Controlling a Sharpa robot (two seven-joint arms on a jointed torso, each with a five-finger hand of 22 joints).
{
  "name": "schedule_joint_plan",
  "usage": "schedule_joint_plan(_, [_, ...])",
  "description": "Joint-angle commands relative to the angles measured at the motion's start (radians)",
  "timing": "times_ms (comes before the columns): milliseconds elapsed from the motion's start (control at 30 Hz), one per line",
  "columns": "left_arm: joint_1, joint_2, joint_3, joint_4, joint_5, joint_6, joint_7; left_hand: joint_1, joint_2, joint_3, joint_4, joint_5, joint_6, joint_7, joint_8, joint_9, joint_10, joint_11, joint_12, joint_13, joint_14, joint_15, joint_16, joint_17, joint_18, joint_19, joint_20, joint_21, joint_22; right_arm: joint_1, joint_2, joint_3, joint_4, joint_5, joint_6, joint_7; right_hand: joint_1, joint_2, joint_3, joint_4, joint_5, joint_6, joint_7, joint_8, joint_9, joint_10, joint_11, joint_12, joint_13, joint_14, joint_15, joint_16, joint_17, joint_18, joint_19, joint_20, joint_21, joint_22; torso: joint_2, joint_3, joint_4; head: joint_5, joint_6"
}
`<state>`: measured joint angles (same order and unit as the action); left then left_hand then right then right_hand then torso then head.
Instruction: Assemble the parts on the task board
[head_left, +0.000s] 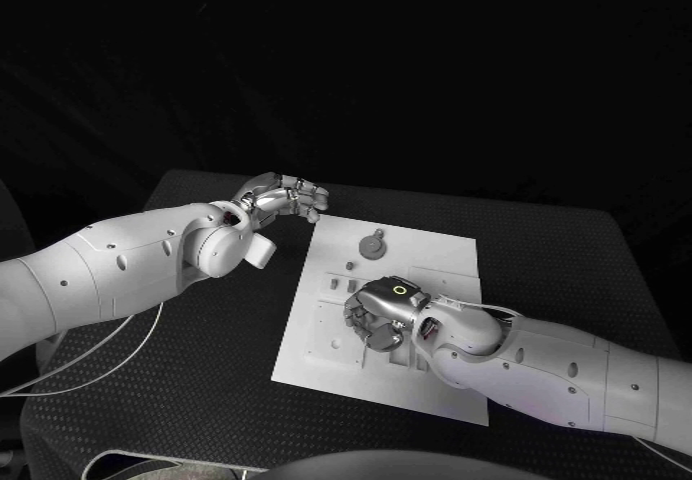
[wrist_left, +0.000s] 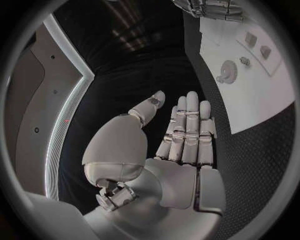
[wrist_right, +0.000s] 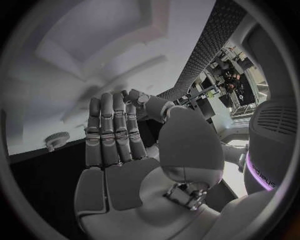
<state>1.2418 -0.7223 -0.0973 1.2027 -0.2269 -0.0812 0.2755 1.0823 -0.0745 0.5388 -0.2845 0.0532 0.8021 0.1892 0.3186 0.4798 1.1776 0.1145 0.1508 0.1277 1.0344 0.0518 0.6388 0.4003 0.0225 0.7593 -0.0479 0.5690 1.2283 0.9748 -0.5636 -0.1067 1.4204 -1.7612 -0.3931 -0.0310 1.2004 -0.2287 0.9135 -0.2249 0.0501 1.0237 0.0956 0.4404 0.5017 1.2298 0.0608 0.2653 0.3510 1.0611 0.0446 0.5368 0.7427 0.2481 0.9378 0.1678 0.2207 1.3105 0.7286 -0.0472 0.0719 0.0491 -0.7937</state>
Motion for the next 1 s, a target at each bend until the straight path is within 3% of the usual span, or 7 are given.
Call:
schedule_joint_plan(33, [0.001, 0.001, 0.001, 0.003, 0.005, 0.015, 0.007, -0.008, 0.003, -0.003, -0.001, -0.001, -0.007, 0.001, 0.003, -0.001, 0.002, 0.004, -0.006, -0.001, 0.005, 0.0, -0.006, 0.001, 0.013, 0.007, 0.001, -0.006, 0.001, -0.005, 0.001, -0.005, -0.01, -0.026, 0.041, -0.03, -0.007, 0.008, -0.002, -0.004, 0.0, 0.002, 0.002, -0.006, 0.002, 0.001, 0.002, -0.006, 0.001, 0.004, 0.003, -0.005, 0.001, 0.013, -0.006, 0.005, -0.006, 0.014, 0.0, -0.0002, 0.0002, -0.001, 0.001])
schedule_joint_plan(300, [0.002, -0.001, 0.001, 0.004, 0.005, 0.015, 0.008, -0.006, 0.003, -0.003, -0.002, -0.001, -0.007, 0.001, 0.003, -0.001, 0.002, 0.004, -0.006, -0.001, 0.005, 0.0, -0.008, 0.003, 0.013, 0.007, 0.001, -0.007, 0.002, -0.005, -0.003, -0.005, -0.01, -0.002, 0.032, -0.025, -0.051, -0.008, -0.013, 0.002, 0.028, -0.008, 0.009, -0.024, 0.002, -0.009, 0.01, -0.026, 0.005, -0.005, 0.01, -0.024, 0.005, 0.014, -0.023, 0.012, -0.014, 0.015, -0.001, -0.0004, -0.0007, -0.002, 0.004])
schedule_joint_plan(467, [0.002, -0.001, 0.001, 0.004, 0.005, 0.019, 0.009, -0.006, 0.002, -0.003, -0.002, -0.001, -0.008, 0.001, 0.003, -0.001, 0.002, 0.004, -0.006, -0.001, 0.005, 0.0, -0.008, 0.003, 0.013, 0.007, 0.001, -0.007, 0.002, -0.005, -0.008, -0.005, -0.007, -0.002, 0.029, -0.021, -0.071, -0.022, -0.053, -0.016, 0.024, -0.073, 0.037, -0.071, -0.013, -0.019, 0.016, -0.043, 0.01, -0.016, 0.016, -0.04, 0.009, 0.014, -0.041, 0.016, -0.017, 0.018, 0.0, -0.0002, -0.0003, -0.002, 0.005])
schedule_joint_plan(633, [0.002, -0.003, 0.001, 0.004, 0.005, 0.02, 0.009, -0.005, 0.001, -0.003, -0.002, -0.001, -0.008, 0.001, 0.003, -0.002, 0.002, 0.004, -0.006, -0.001, 0.005, 0.0, -0.009, 0.004, 0.013, 0.007, 0.001, -0.008, 0.002, -0.005, -0.013, -0.005, -0.007, -0.002, 0.025, -0.028, -0.074, -0.033, -0.077, -0.026, 0.032, -0.098, 0.05, -0.09, -0.021, -0.018, 0.017, -0.05, 0.016, -0.015, 0.017, -0.046, 0.015, 0.014, -0.043, 0.018, -0.016, 0.018, 0.0, 0.0, -0.0001, -0.003, 0.005])
schedule_joint_plan(767, [0.002, -0.003, 0.001, 0.005, 0.005, 0.021, 0.009, -0.005, 0.001, -0.003, -0.002, -0.001, -0.008, 0.001, 0.003, -0.002, 0.002, 0.004, -0.007, -0.002, 0.005, 0.001, -0.01, 0.005, 0.013, 0.006, 0.001, -0.008, 0.002, -0.005, -0.016, -0.005, -0.006, -0.002, 0.019, -0.03, -0.082, -0.043, -0.098, -0.028, 0.042, -0.109, 0.054, -0.098, -0.025, -0.021, 0.019, -0.056, 0.018, -0.019, 0.02, -0.052, 0.017, 0.014, -0.049, 0.02, -0.018, 0.017, 0.0, 0.0003, -0.0007, -0.006, 0.006])
schedule_joint_plan(1000, [0.002, -0.004, 0.001, 0.004, 0.005, 0.023, 0.009, -0.004, 0.001, -0.003, -0.002, -0.001, -0.009, 0.001, 0.004, -0.002, 0.002, 0.004, -0.007, -0.002, 0.005, 0.001, -0.011, 0.006, 0.013, 0.006, 0.001, -0.009, 0.003, -0.005, -0.029, -0.004, 0.006, -0.001, -0.016, -0.032, -0.092, -0.052, -0.135, -0.034, 0.06, -0.119, 0.045, -0.105, -0.028, -0.036, 0.026, -0.071, 0.021, -0.034, 0.027, -0.065, 0.023, 0.013, -0.068, 0.026, -0.024, 0.017, 0.0, 0.0011, -0.001, -0.009, 0.009])
